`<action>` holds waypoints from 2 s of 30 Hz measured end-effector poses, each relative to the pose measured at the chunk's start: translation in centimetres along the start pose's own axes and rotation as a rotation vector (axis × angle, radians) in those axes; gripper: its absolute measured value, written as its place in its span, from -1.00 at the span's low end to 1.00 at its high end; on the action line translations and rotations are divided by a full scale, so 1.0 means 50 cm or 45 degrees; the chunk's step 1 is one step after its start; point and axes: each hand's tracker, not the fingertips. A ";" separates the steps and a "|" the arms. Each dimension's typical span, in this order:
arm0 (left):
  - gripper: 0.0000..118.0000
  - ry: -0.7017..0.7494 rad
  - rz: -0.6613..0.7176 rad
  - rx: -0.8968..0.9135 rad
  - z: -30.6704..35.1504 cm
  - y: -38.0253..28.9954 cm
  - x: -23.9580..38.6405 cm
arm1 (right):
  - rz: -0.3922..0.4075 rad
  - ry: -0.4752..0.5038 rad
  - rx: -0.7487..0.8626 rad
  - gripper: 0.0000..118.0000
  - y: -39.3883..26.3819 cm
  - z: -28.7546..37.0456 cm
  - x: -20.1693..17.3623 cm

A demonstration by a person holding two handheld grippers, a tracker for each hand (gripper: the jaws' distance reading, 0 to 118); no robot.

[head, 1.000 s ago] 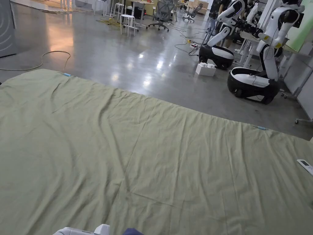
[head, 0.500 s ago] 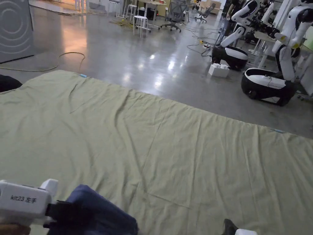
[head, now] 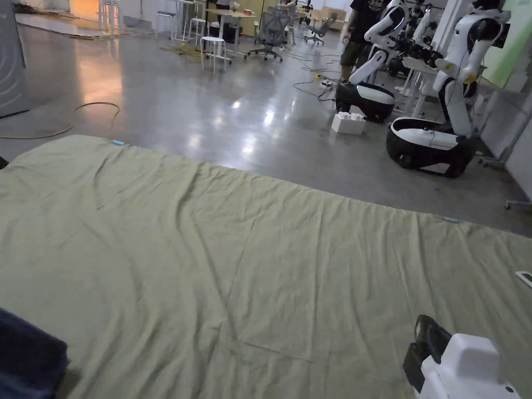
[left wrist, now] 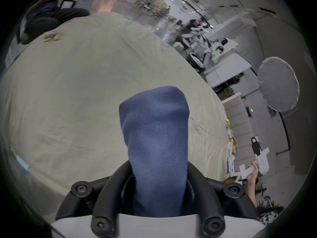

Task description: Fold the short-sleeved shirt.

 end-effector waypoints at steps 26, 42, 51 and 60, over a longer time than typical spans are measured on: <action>0.02 0.985 -0.223 0.408 -0.026 -0.001 0.049 | -0.026 0.085 -0.052 -0.99 -0.035 0.004 -0.024; 0.00 0.317 -0.389 0.569 -0.271 -0.292 0.425 | -0.079 0.074 -0.106 -0.99 -0.061 0.000 0.001; 0.00 0.234 -0.597 0.825 -0.362 -0.354 0.637 | -0.101 0.043 -0.117 -0.99 -0.065 0.006 0.010; -0.28 0.353 -0.834 1.045 -0.366 -0.353 0.755 | -0.106 0.002 -0.076 -0.99 -0.044 0.004 0.015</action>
